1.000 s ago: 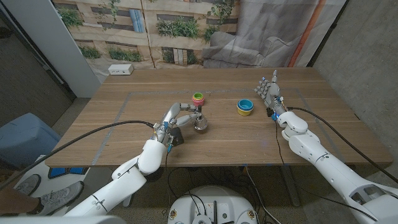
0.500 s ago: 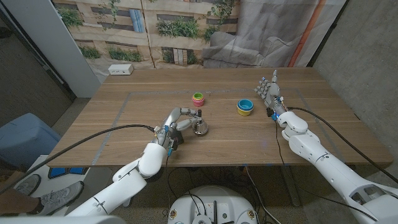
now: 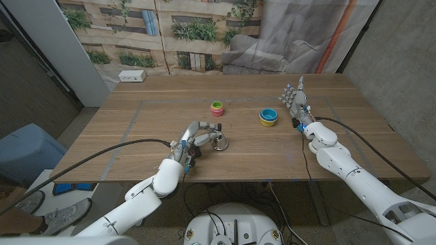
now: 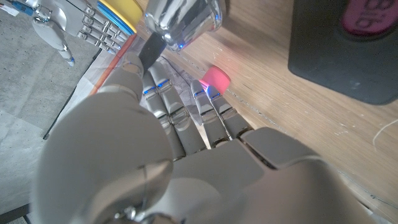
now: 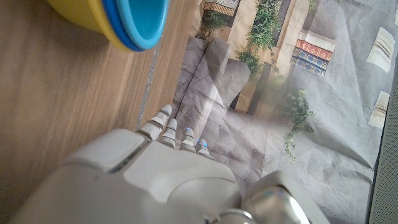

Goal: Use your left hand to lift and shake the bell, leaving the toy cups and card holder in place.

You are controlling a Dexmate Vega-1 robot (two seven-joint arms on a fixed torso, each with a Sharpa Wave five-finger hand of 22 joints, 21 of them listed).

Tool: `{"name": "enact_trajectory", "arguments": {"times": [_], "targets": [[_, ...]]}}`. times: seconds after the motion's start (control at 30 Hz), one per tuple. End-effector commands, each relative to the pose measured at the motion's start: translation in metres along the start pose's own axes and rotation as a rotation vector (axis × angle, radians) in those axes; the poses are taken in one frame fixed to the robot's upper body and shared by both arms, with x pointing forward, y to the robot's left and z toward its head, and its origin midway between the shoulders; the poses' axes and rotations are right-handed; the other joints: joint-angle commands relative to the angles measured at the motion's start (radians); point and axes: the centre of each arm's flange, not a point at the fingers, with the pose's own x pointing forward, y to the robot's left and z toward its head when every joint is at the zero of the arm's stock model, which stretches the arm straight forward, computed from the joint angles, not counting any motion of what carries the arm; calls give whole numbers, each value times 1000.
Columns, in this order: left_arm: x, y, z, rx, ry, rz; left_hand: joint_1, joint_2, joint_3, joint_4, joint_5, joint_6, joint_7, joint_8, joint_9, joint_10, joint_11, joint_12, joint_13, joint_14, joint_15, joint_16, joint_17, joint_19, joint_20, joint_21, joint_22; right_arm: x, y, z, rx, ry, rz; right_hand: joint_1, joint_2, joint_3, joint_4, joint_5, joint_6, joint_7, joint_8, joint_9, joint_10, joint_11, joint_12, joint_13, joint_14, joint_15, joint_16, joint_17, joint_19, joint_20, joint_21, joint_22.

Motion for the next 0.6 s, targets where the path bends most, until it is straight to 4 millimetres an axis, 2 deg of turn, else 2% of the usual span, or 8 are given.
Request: {"name": "enact_trajectory", "arguments": {"times": [0.03, 0.43, 0.6], "targets": [[-2, -2, -3, -8, 7, -11, -9, 0, 1, 1, 4, -12, -2, -1, 4, -12, 1, -1, 2, -12, -122, -2, 0, -8, 6, -1, 4, 0, 0, 0, 0, 0, 0, 3, 97, -6, -1, 7, -9, 1, 6, 3, -4, -1, 5, 2, -3, -1, 3, 4, 6, 0, 5, 3], [-2, 1, -8, 4, 17, -16, -14, 2, 1, 4, 5, -37, -7, -9, 5, -39, 1, -5, 3, -21, -115, -3, 0, -16, 11, -2, 4, 0, 1, 0, 0, 0, 0, 3, 97, -6, -1, 7, -9, 1, 6, 3, -5, -1, 5, 2, -3, -1, 3, 4, 6, -1, 5, 3], [0, 1, -9, 12, 17, -29, -22, -2, -5, 5, 5, -79, -9, -19, 4, -99, -1, -11, 2, -28, -107, -2, 0, -22, 13, -1, 4, 0, 1, 0, 0, 0, 0, 3, 97, -6, -1, 7, -9, 1, 6, 3, -4, -1, 5, 2, -4, -2, 3, 4, 6, 0, 5, 3]]}}
